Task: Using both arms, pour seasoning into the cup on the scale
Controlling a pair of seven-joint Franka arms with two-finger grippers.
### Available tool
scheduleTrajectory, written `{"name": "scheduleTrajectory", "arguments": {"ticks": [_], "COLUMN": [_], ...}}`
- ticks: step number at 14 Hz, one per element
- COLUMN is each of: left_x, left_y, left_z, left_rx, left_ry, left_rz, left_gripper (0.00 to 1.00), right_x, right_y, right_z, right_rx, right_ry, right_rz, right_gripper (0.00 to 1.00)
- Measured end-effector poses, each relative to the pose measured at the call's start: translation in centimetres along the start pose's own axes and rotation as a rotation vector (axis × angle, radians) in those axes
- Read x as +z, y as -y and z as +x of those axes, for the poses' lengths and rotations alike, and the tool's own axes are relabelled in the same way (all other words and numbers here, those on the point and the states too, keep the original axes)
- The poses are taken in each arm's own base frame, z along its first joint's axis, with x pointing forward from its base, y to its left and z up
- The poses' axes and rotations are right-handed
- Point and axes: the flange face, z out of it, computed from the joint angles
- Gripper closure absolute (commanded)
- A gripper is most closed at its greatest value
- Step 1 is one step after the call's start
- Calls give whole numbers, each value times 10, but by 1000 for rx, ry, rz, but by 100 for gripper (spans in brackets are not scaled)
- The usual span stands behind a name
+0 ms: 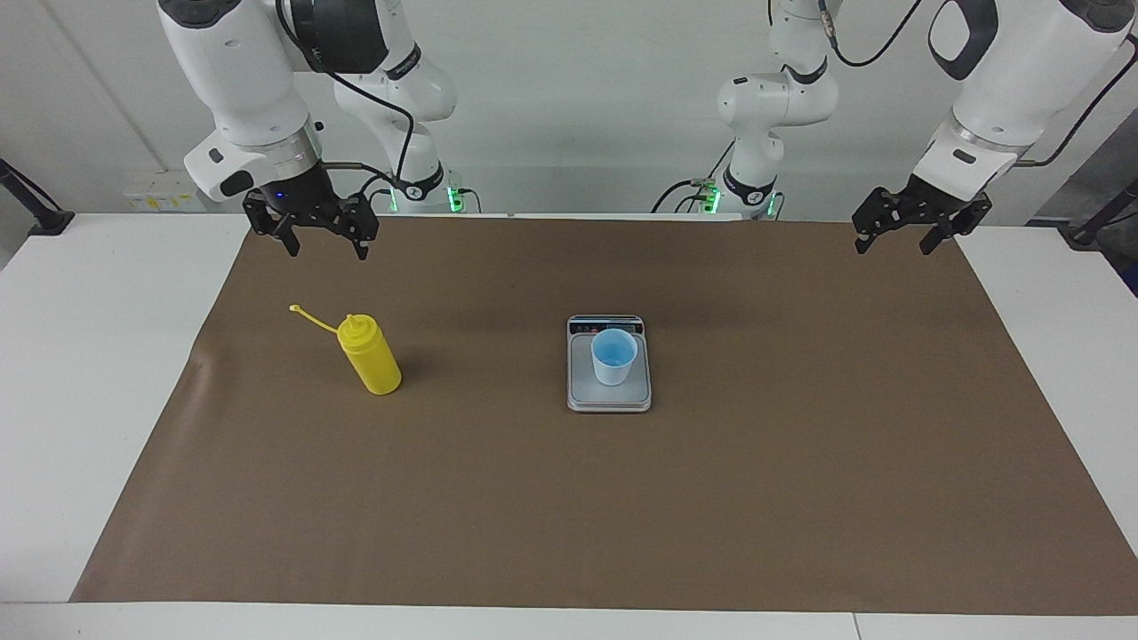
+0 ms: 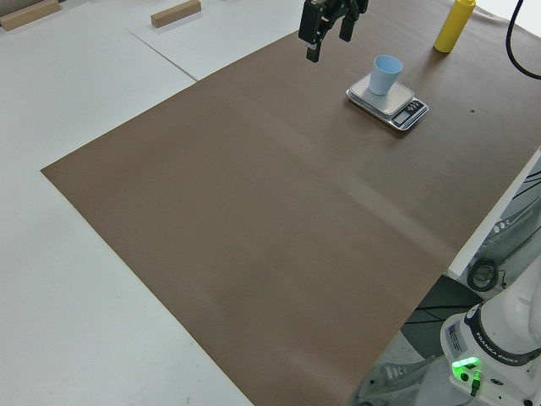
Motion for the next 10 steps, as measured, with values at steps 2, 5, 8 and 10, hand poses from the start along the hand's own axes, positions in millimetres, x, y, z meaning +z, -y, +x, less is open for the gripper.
{"name": "scheduleTrajectory", "arguments": {"ticks": [2, 5, 8, 10], "left_x": [0, 0, 0, 0], "left_y": [0, 0, 0, 0], "left_z": [0, 0, 0, 0], "left_rx": [0, 0, 0, 0], "left_ry": [0, 0, 0, 0], "left_rz": [0, 0, 0, 0], "left_gripper": [0, 0, 0, 0], "right_x": [1, 1, 0, 0], "right_y": [0, 0, 0, 0], "right_z": [-2, -4, -3, -3], "right_rx": [0, 0, 0, 0], "right_ry": [-2, -4, -15, -16], "right_rz": [-1, -1, 0, 0], "right_gripper": [0, 0, 0, 0]}}
